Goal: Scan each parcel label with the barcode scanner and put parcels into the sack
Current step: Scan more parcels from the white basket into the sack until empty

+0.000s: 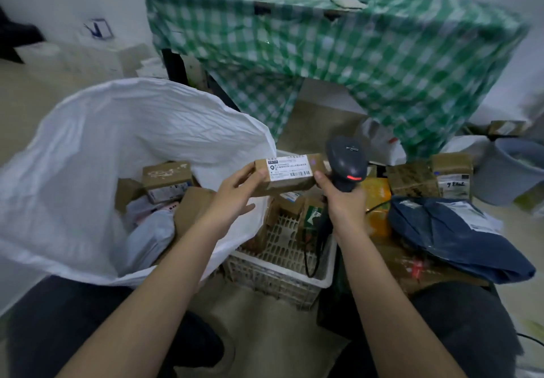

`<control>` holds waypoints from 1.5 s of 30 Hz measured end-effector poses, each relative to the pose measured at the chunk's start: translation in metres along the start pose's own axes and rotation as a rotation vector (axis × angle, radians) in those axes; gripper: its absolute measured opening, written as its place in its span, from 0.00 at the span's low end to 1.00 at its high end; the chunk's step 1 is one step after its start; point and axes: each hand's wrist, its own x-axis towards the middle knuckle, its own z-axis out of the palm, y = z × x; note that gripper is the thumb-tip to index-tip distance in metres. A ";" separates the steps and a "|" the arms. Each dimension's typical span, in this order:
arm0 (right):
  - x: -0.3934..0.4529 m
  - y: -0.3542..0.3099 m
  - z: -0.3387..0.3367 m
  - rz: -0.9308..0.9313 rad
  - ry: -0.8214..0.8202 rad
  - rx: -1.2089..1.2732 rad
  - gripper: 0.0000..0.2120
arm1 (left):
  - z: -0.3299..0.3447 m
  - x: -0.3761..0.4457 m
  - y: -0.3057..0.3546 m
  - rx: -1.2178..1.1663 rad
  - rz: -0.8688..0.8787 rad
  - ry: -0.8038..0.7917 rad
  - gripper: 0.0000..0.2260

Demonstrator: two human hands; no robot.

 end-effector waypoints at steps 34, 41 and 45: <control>-0.049 -0.004 0.063 -0.114 -0.582 -0.738 0.12 | -0.112 0.004 -0.038 -0.029 0.098 0.438 0.23; -0.052 -0.006 0.072 -0.093 -0.576 -0.654 0.10 | -0.118 -0.002 -0.037 -0.065 0.136 0.450 0.20; -0.046 0.000 0.081 -0.090 -0.499 -0.600 0.10 | -0.131 -0.007 -0.037 -0.050 0.232 0.470 0.19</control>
